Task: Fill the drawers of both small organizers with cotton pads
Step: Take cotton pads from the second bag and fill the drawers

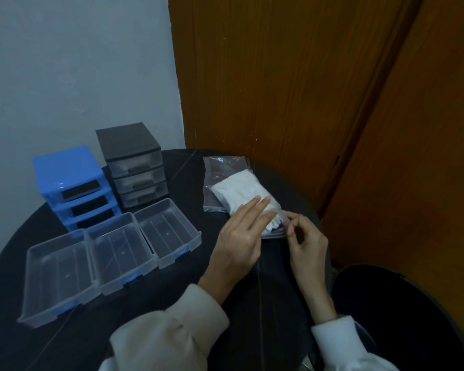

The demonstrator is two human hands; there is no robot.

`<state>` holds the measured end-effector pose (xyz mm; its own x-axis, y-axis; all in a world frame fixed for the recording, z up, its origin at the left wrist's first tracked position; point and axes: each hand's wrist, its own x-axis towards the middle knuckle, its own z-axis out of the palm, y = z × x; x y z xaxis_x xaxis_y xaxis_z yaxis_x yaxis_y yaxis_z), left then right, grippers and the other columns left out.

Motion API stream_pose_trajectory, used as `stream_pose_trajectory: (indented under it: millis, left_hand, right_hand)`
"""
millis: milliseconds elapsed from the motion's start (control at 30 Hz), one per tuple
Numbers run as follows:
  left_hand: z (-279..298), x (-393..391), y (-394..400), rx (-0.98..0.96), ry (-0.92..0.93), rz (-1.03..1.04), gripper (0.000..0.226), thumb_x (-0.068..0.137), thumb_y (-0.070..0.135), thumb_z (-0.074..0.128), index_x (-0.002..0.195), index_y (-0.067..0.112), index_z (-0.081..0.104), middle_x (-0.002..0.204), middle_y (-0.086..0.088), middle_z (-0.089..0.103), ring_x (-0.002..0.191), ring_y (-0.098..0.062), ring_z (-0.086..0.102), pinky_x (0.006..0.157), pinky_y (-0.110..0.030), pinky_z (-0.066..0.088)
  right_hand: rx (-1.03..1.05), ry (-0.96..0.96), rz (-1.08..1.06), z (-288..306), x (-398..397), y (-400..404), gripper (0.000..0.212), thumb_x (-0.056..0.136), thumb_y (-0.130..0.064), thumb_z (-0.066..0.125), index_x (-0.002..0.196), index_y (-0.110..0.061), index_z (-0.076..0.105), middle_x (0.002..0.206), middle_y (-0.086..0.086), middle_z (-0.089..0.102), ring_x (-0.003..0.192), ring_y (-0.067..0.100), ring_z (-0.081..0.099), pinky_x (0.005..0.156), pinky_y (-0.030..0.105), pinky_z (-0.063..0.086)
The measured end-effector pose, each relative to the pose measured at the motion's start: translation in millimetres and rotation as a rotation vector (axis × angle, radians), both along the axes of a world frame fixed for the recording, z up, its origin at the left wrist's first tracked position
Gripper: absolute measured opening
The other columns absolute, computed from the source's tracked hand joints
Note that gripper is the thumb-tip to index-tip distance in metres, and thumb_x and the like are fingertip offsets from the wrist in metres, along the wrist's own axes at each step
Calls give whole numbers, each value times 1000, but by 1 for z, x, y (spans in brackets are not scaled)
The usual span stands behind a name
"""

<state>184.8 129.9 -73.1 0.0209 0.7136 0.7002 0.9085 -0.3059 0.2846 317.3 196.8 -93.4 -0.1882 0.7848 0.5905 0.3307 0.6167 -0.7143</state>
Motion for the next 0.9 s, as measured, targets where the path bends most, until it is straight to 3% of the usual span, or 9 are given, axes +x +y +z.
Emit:
stream_pose_trajectory:
  millis: [133,300,400,533,767,900]
  left_hand:
    - [-4,1,3,-6,16,5,51,76,-4,34,118,3,61,133,-15,55,128,-26,43,100,-46,45]
    - [-6,2,4,-31,-59,0,52,80,-1,35,130,6,52,138,-13,49,135,-21,34,110,-41,34]
    - [-7,4,4,-48,-87,-9,48,87,6,39,134,7,48,140,-11,48,137,-18,32,112,-38,31]
    - [-8,8,6,-27,-90,6,38,92,14,47,129,9,53,131,-7,56,127,-17,45,105,-38,40]
    - [-7,13,5,18,-108,77,29,92,25,51,118,13,57,111,-3,63,108,-12,49,95,-26,36]
    - [-8,17,7,13,-210,71,26,90,12,55,116,10,59,109,-4,62,105,-11,49,92,-27,41]
  right_hand:
    - [32,9,-99,-1,1,2,36,75,18,56,65,-16,48,99,-3,59,101,7,56,87,10,37]
    - [80,1,-113,1,2,-1,29,74,15,62,68,-14,58,103,-3,59,100,-2,52,90,5,35]
    - [99,-15,-67,3,2,-2,21,77,9,65,81,-12,67,106,-3,59,101,-2,53,90,10,41]
    - [139,-65,-45,6,1,-6,26,81,5,65,103,-9,69,107,1,63,102,-1,54,92,8,40]
    - [155,-103,-56,8,1,-11,18,82,-4,68,100,-7,68,100,4,67,93,1,57,85,7,42]
    - [148,-128,-77,8,0,-14,22,80,-6,71,101,-7,68,101,5,67,92,5,59,84,13,44]
